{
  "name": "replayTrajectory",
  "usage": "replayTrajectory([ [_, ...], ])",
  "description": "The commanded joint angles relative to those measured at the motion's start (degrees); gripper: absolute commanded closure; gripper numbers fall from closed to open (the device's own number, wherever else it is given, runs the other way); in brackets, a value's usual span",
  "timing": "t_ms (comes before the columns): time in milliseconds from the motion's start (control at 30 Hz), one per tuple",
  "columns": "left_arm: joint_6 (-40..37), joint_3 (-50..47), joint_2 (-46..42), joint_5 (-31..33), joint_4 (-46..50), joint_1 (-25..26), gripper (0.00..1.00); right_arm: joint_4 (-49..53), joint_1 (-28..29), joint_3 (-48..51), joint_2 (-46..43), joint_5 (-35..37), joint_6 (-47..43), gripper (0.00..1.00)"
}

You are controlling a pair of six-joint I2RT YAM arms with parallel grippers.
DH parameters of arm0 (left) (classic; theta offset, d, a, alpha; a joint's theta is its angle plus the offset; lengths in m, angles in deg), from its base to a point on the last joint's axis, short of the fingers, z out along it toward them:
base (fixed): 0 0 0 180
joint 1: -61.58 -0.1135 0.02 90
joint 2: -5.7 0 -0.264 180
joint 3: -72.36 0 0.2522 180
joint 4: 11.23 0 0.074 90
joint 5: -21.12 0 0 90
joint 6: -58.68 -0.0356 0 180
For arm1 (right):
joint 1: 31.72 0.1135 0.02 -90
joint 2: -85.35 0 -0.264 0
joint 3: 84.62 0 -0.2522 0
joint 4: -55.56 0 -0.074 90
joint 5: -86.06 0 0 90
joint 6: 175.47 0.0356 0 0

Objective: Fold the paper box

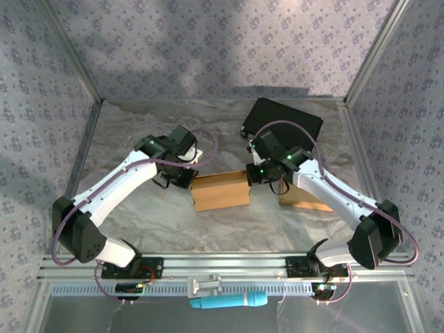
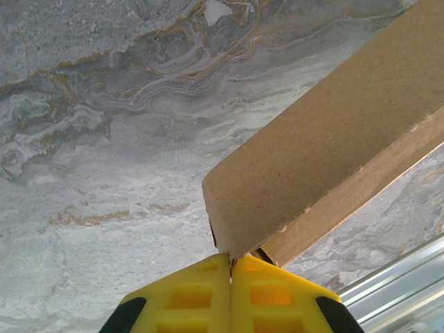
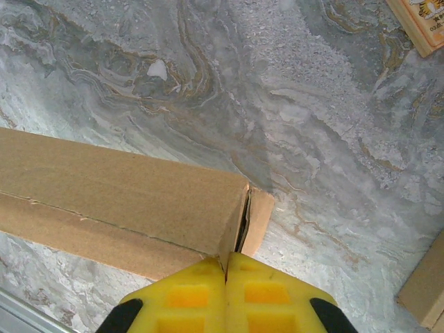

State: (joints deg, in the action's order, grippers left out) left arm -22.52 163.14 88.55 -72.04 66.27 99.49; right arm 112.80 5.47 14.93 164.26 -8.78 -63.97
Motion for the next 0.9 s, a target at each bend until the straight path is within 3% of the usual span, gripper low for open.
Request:
replayTrajectory([
  [0,5.0,3.6,1.1,-2.8,3.1,-0.3,1.00,1.4,1.2,-0.5,-0.4,2.4,1.0,1.00],
  [267,13.6,5.8,2.3,-9.5,4.8,-1.3,1.00,-1.6,3.5,1.7,-1.5,5.0,2.4,1.00],
  [867,18.2,11.8,7.2,-17.9,12.0,-6.2,1.00,-2.5,4.3,1.8,-0.8,5.6,1.2,1.00],
])
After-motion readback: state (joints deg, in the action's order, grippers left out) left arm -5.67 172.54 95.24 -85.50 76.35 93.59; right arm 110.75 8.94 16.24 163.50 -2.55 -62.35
